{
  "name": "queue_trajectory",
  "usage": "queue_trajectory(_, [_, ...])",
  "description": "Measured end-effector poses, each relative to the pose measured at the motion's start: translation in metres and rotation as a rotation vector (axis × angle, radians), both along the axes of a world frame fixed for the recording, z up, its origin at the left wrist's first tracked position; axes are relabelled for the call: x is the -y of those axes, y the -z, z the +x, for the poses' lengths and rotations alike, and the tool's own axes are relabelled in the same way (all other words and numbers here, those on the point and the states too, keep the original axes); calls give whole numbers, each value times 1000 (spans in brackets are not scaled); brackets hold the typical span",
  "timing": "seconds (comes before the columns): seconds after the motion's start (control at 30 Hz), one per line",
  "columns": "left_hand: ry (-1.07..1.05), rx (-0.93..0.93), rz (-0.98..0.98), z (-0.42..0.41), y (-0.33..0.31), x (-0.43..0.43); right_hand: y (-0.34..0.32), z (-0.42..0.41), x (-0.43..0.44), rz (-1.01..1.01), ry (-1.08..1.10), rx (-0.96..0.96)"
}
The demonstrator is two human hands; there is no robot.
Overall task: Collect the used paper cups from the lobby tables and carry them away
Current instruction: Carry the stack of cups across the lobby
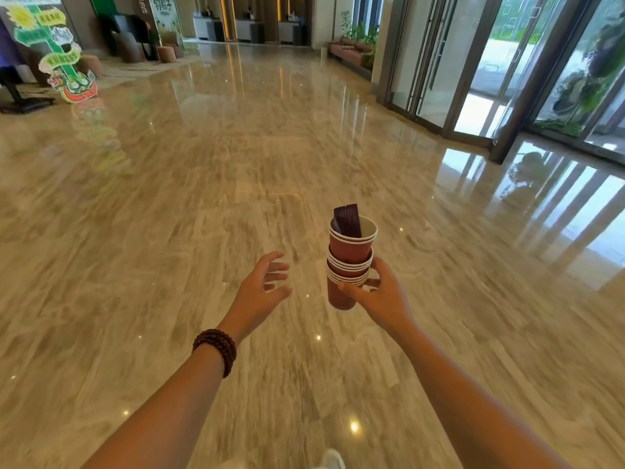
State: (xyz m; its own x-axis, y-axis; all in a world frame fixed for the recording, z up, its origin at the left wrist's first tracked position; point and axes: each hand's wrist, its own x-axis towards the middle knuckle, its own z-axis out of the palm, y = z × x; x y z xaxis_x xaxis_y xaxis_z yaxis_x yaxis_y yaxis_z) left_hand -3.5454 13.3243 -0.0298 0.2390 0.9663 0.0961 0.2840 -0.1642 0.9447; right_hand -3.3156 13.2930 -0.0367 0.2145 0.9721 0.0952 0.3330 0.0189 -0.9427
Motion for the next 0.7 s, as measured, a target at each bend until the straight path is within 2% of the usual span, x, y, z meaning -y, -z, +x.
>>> queue_trajectory(0.43, [30,-15,28,80,-8,-219,-32,44,-223,46,-115,0])
queue_trajectory(0.7, [44,33,20,117,-12,-320,-43,53,-329,85,-168,30])
